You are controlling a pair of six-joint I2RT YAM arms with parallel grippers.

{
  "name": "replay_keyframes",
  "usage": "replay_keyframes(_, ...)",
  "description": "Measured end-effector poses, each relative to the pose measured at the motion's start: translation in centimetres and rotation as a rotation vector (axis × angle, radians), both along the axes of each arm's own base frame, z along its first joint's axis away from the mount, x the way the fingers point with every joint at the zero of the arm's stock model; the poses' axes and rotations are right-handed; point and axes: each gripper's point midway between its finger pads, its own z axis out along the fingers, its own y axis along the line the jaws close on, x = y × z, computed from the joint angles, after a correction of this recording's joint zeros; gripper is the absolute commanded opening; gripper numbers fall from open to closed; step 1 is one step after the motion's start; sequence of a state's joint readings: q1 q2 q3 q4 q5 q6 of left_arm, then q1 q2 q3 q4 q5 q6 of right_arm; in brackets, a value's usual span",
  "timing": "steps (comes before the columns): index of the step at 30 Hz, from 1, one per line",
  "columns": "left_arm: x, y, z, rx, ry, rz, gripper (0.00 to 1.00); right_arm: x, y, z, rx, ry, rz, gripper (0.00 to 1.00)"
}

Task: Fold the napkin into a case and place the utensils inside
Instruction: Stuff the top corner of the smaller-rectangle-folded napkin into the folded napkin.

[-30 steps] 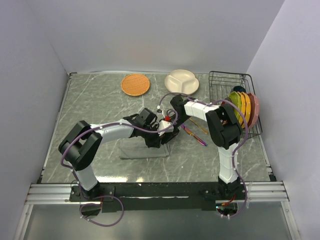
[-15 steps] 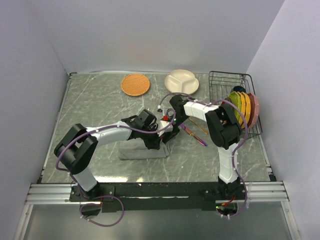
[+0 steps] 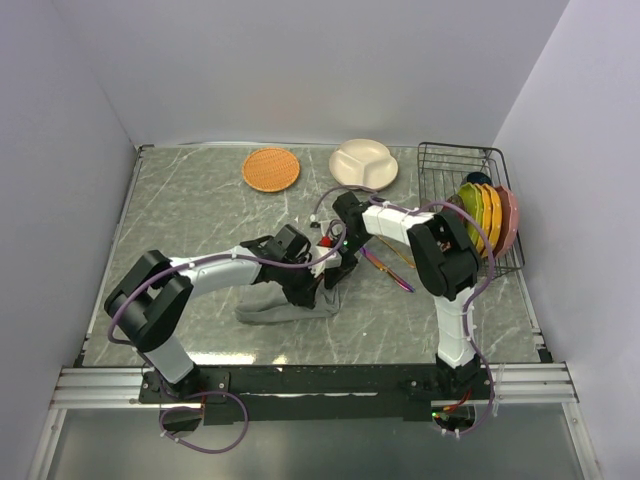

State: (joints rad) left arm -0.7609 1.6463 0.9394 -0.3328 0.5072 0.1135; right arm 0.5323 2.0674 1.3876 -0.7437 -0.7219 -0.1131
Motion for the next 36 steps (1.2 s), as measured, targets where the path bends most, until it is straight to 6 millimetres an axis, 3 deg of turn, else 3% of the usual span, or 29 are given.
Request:
replay_keyframes(5, -0.1, 1.0, -0.1, 0.033, 0.061, 0.046, 0.01, 0.0, 0.0, -0.1, -0.011, -0.015, 0.008, 0.23)
replay_keyframes(13, 3.3, 3.3, -0.6, 0.027, 0.208, 0.211, 0.01, 0.0, 0.1, 0.2, -0.013, -0.08, 0.012, 0.29)
replay_keyframes(17, 3.0, 2.8, -1.1, 0.021, 0.274, 0.221, 0.01, 0.2, 0.1, 0.5, -0.012, -0.131, 0.007, 0.34)
replay_keyframes(33, 2.6, 1.8, -0.8, -0.024, 0.369, 0.213, 0.01, 0.5, -0.2, 1.2, -0.006, -0.296, -0.043, 0.34)
replay_keyframes(36, 2.4, 1.9, -1.1, -0.021, 0.398, 0.22, 0.01, 0.6, 0.0, 2.4, 0.044, -0.367, -0.054, 0.34)
